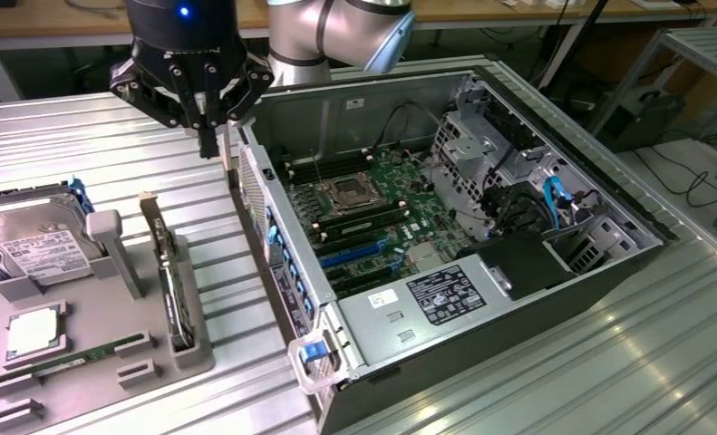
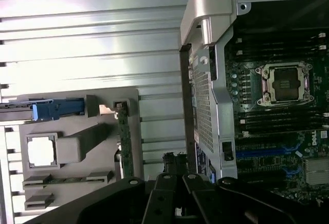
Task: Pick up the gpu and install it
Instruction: 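Reach for the gpu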
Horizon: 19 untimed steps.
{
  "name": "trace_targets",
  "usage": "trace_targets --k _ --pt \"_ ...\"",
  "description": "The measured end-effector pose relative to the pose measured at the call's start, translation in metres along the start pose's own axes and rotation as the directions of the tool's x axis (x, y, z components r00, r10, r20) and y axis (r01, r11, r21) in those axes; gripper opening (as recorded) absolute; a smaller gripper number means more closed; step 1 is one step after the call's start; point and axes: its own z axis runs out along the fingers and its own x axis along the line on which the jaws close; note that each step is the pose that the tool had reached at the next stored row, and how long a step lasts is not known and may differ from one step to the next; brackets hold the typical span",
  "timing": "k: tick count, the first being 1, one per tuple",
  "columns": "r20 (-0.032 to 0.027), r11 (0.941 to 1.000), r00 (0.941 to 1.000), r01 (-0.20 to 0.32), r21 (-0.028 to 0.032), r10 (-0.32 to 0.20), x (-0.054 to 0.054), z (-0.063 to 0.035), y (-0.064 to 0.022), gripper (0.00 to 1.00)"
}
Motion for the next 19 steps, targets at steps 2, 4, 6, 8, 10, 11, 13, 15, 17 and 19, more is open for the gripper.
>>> trace_targets --k 2,4,6,8,10,11,13,15,17,19 --pt "0.0 1.0 1.0 0.0 0.0 0.0 0.002 -0.0001 -0.0003 0.11" --pt "0.0 1.0 1.0 0.0 0.0 0.0 0.004 -0.0001 -0.0007 0.11" --pt "0.0 1.0 1.0 0.0 0.0 0.0 0.006 -0.0002 -0.001 0.11" --pt "0.0 1.0 1.0 0.0 0.0 0.0 0.008 -0.0002 -0.0013 0.11" --pt "0.0 1.0 1.0 0.0 0.0 0.0 0.011 -0.0003 -0.0018 0.11" --pt "0.0001 1.0 1.0 0.0 0.0 0.0 0.012 -0.0004 -0.002 0.11" --pt "0.0001 1.0 1.0 0.0 0.0 0.0 0.014 -0.0004 -0.0023 0.11" --pt "0.0 1.0 1.0 0.0 0.0 0.0 0.016 -0.0005 -0.0026 0.11" --pt "0.0 1.0 1.0 0.0 0.0 0.0 0.018 -0.0006 -0.003 0.11" --pt "0.0 1.0 1.0 0.0 0.0 0.0 0.02 -0.0006 -0.0034 0.11"
